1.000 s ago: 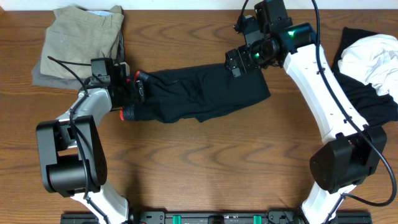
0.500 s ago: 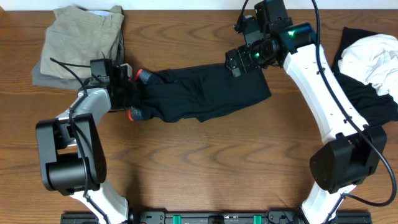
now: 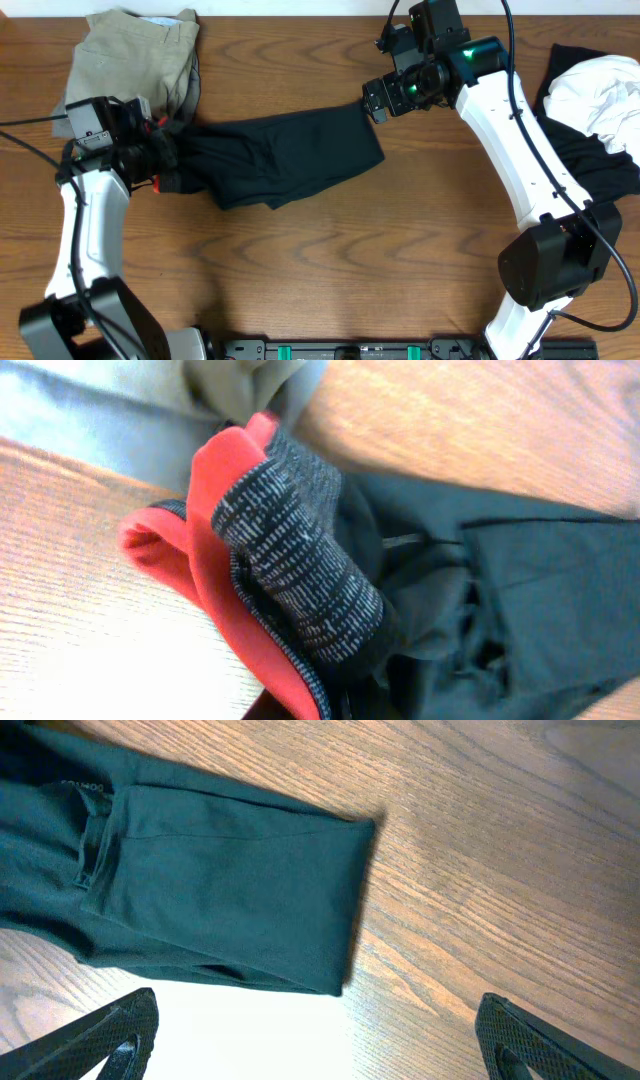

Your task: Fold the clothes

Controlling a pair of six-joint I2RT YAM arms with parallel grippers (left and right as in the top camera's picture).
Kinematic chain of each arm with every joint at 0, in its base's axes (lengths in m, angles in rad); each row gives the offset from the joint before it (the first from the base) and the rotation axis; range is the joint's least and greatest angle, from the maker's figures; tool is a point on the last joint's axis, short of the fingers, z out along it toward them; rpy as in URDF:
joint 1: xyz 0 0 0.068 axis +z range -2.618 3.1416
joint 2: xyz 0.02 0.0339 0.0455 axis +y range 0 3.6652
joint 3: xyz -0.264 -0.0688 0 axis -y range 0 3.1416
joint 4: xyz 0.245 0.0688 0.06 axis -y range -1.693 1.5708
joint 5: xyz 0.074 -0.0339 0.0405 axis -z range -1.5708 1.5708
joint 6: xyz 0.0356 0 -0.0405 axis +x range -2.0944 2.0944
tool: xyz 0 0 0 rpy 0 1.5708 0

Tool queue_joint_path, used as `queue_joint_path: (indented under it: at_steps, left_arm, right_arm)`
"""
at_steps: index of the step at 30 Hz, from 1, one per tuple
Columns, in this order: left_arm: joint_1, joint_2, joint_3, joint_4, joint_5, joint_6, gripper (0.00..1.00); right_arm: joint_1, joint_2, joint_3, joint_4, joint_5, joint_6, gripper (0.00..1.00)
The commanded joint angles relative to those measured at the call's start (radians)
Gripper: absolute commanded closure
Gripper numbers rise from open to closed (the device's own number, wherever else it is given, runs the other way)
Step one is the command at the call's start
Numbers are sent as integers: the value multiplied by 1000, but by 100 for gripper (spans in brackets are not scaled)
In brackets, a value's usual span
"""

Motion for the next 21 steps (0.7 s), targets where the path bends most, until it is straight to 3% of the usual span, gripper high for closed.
queue_joint_path:
  at_steps: [1, 14, 21]
  left_arm:
    - [-51, -26, 4, 3, 1, -13, 94]
    - [-382, -25, 73, 147, 5, -96, 94]
    - [-534, 8, 75, 249, -73, -127, 94]
  right_arm:
    - [8, 11, 2, 3, -3, -12, 1]
    - [-57, 5, 2, 11, -95, 19, 4]
    - [-145, -26, 3, 21, -174, 26, 3]
